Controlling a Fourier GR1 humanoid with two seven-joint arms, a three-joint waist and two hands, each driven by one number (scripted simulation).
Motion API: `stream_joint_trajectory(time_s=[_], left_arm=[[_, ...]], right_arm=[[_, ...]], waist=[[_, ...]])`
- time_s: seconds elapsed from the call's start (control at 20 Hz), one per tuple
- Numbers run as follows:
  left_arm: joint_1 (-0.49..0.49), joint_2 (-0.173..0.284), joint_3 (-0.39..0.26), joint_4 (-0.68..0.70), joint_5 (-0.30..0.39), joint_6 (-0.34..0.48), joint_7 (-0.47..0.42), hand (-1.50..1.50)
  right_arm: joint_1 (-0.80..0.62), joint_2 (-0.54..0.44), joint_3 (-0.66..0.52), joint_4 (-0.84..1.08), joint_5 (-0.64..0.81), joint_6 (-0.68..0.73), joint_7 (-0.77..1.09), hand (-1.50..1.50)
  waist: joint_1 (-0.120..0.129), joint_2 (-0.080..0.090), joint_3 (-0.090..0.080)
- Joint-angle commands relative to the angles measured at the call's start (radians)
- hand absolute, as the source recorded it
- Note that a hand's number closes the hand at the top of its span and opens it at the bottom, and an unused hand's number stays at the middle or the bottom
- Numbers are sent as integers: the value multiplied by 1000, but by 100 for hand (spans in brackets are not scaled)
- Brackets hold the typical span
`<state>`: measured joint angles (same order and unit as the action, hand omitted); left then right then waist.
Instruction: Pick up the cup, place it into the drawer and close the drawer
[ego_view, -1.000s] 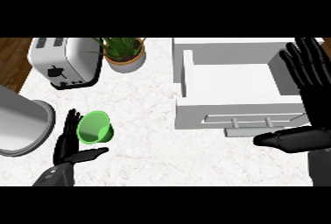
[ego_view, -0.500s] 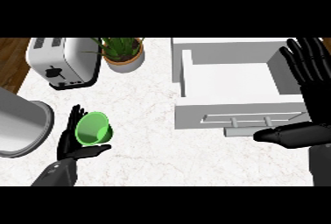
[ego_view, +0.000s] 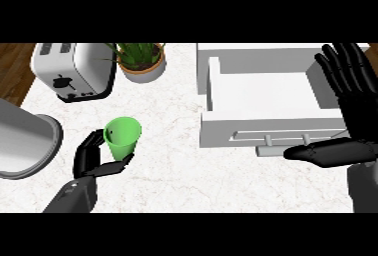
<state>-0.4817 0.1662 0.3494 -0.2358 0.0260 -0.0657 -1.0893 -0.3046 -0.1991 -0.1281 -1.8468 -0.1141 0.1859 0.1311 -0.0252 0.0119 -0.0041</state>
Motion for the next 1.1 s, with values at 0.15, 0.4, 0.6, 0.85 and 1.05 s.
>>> stream_joint_trajectory(time_s=[0.15,0.4,0.6,0.85,1.05], left_arm=[[-58,-10,25,-77,37,-97,-124,150],[-43,-19,36,-77,51,-107,-179,150],[-97,-46,-6,-130,32,-115,-115,150],[-208,-112,-64,-241,19,-47,48,150],[-283,-97,-98,-361,29,-64,210,150]], right_arm=[[15,-2,-8,-4,-15,9,-2,-150],[23,-2,-15,1,5,-2,-19,-150],[62,-11,-22,-11,-10,23,-31,-150],[19,-19,-22,16,-4,17,-14,-150],[17,1,-18,9,24,-21,-13,-150]], waist=[[8,-7,2],[4,-3,1],[9,-9,3],[19,-15,5],[30,-19,5]])
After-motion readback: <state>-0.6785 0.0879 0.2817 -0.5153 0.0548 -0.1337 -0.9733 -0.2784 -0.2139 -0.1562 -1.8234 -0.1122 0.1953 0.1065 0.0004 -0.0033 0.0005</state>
